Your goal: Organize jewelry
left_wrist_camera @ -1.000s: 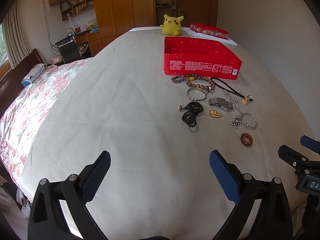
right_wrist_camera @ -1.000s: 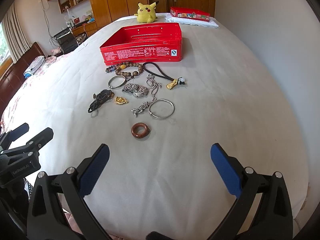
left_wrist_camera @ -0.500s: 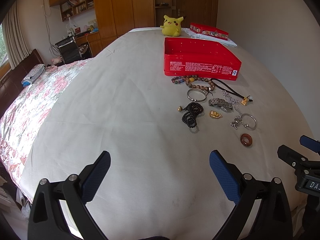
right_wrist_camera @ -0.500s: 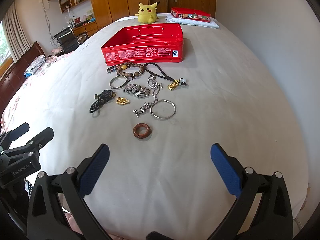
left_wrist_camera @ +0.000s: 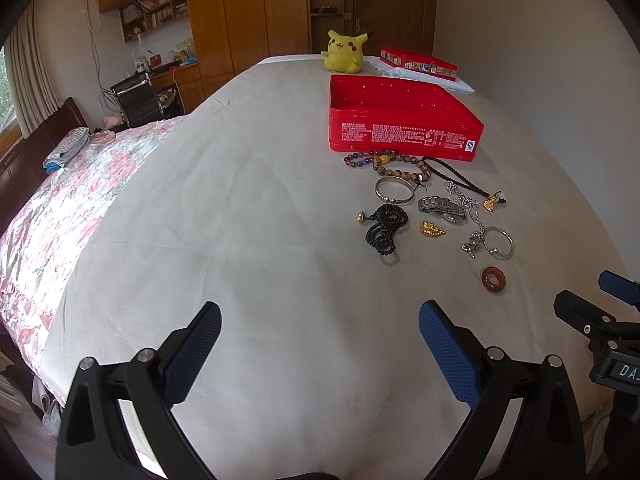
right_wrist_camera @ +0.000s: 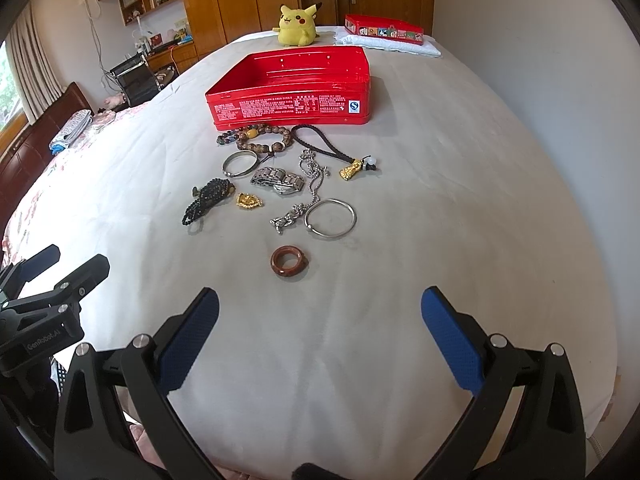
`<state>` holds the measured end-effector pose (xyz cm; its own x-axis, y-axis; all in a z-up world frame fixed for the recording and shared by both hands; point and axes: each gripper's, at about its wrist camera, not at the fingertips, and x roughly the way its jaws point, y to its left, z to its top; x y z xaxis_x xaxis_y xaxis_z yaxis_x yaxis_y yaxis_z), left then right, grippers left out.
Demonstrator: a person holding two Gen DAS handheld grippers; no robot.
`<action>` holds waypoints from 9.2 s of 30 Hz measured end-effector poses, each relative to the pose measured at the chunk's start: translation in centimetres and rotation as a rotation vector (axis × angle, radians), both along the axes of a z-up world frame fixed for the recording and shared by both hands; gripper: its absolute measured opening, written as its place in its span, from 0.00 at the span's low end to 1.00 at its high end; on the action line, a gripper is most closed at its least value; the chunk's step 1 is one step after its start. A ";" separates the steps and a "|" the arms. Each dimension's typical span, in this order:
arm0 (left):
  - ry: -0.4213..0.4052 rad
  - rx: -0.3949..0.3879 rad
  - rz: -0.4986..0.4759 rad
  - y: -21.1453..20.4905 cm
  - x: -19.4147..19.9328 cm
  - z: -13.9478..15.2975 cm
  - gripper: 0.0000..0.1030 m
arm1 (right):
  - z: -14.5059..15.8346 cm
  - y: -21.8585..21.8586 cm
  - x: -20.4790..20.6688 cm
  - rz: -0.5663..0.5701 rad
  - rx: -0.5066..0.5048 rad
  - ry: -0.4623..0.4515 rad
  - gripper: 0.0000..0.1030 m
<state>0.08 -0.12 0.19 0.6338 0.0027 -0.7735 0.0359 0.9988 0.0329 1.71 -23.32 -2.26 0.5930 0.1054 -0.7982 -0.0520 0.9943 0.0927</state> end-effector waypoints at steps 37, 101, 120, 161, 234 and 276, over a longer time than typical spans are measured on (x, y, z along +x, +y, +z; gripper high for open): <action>0.166 -0.203 -0.109 3.1 4.7 -1.2 0.96 | -1.8 -4.1 6.2 0.068 0.237 0.211 0.97; 0.332 -0.172 -0.227 -3.7 14.3 -4.6 0.06 | -4.1 -2.2 10.3 0.160 0.168 0.364 0.28; 0.350 -0.127 -0.228 -2.5 14.2 -5.1 0.14 | -3.8 -1.8 10.8 0.176 0.189 0.357 0.28; 0.077 -0.219 -0.213 -5.2 23.8 4.2 0.15 | 3.5 -3.5 24.8 0.125 0.326 0.140 0.28; 0.398 -0.119 -0.182 -5.8 21.2 -7.2 0.75 | -0.9 -4.7 21.3 0.128 0.329 0.103 0.88; 0.274 -0.104 -0.176 -2.4 17.3 -4.7 0.47 | -5.1 2.4 17.9 0.417 0.331 0.349 0.37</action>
<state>17.42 -2.49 -4.53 0.3863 -0.1761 -0.9054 0.2015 0.9740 -0.1034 19.65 -20.95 -7.39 0.1595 0.5452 -0.8230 -0.3395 0.8131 0.4729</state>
